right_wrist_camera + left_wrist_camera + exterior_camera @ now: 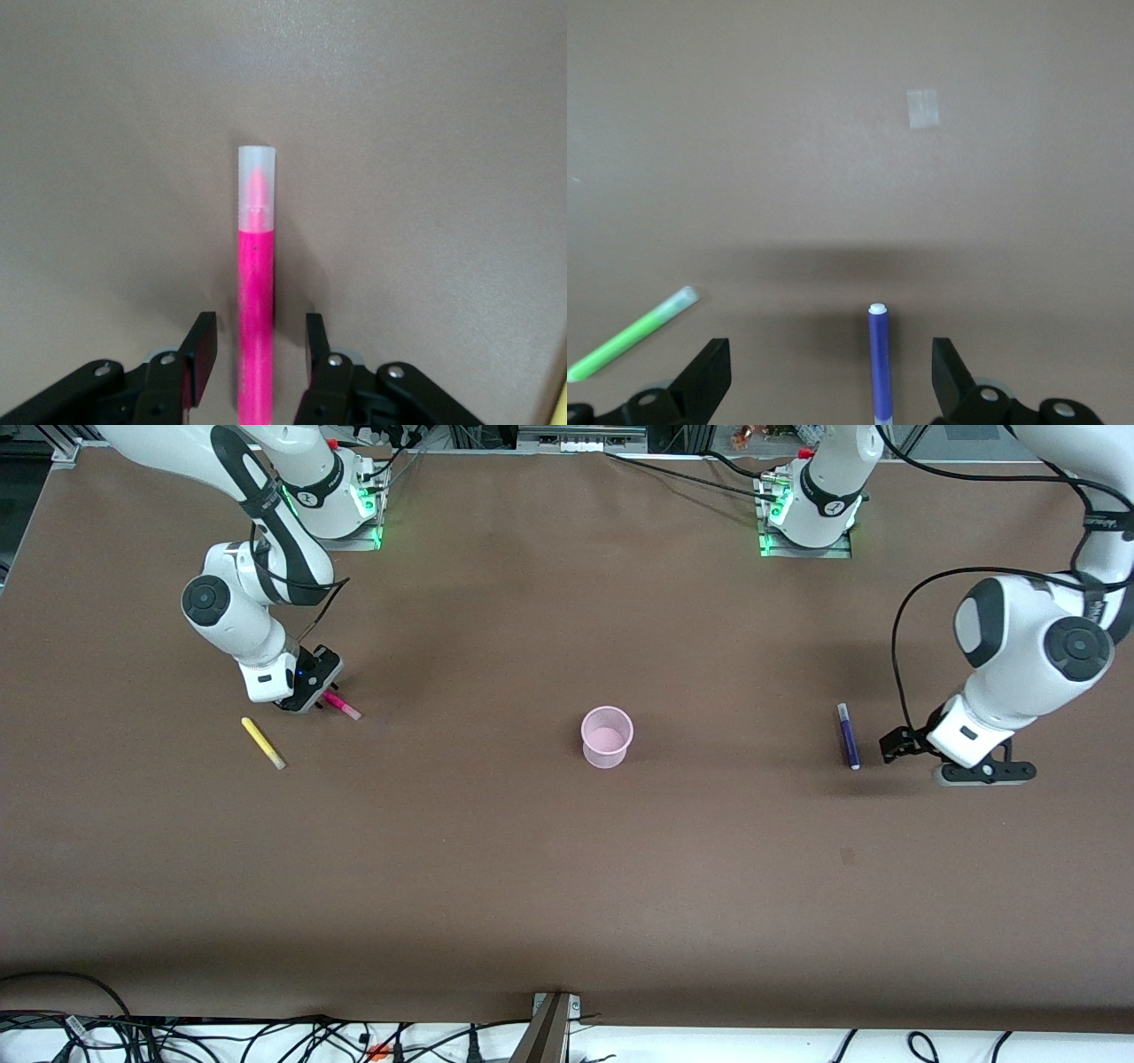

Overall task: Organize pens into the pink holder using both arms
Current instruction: 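Grasp the pink marker with the right gripper while the left gripper reaches the purple marker, then grasp the purple marker with the left gripper while the right gripper lifts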

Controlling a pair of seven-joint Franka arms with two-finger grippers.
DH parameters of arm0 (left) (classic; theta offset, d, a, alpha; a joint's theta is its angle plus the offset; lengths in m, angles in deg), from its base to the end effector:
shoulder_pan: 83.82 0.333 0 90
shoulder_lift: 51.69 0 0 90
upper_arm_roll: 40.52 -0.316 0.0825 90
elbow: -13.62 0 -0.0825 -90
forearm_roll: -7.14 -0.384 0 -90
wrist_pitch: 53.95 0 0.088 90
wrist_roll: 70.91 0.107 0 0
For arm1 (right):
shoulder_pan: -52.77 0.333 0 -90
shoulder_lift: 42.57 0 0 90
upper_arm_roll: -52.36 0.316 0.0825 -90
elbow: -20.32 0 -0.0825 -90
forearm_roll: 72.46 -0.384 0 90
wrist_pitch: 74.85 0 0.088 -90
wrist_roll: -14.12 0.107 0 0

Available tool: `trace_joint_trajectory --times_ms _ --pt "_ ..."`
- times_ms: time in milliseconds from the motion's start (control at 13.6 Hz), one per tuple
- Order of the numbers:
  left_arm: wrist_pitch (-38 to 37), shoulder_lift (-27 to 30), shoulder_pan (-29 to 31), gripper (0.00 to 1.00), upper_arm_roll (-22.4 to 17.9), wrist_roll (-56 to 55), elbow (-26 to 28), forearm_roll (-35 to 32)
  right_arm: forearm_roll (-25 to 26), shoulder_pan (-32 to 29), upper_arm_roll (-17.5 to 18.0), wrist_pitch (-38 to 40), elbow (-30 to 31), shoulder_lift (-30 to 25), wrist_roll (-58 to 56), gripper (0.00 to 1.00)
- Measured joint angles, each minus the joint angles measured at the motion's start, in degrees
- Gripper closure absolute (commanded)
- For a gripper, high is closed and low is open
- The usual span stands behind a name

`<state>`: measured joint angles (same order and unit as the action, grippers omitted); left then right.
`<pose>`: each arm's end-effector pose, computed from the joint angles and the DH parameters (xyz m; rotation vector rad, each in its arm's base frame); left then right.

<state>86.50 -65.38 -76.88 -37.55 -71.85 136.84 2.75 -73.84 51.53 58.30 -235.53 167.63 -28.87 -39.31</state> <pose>0.5706 0.0400 0.2952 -3.0998 -0.0465 -0.0951 0.4439 0.0379 0.1773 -2.7375 -1.4759 -0.0141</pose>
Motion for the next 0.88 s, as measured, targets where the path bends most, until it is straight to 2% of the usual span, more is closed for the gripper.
trace_joint_trajectory --times_ms 73,147,367,514,882 --pt "2.8 0.0 0.0 0.00 0.0 0.0 2.3 0.0 0.0 0.0 0.0 0.0 0.0 0.0 0.0 0.53" --pt "4.6 0.0 -0.1 0.00 0.1 0.1 3.9 0.0 0.0 0.0 0.0 0.0 0.0 0.0 0.0 0.59" --pt "5.7 0.4 -0.2 0.00 0.2 0.1 5.8 0.0 0.0 0.0 0.0 -0.1 0.0 0.0 -0.1 0.80" --pt "5.9 0.7 -0.2 0.00 0.2 0.1 6.5 0.0 0.0 0.0 0.0 -0.2 0.0 0.0 -0.1 0.99" --pt "5.9 0.7 -0.2 0.00 0.9 0.6 8.7 -0.1 0.0 0.0 0.0 -0.9 -0.8 -1.5 -0.9 1.00"
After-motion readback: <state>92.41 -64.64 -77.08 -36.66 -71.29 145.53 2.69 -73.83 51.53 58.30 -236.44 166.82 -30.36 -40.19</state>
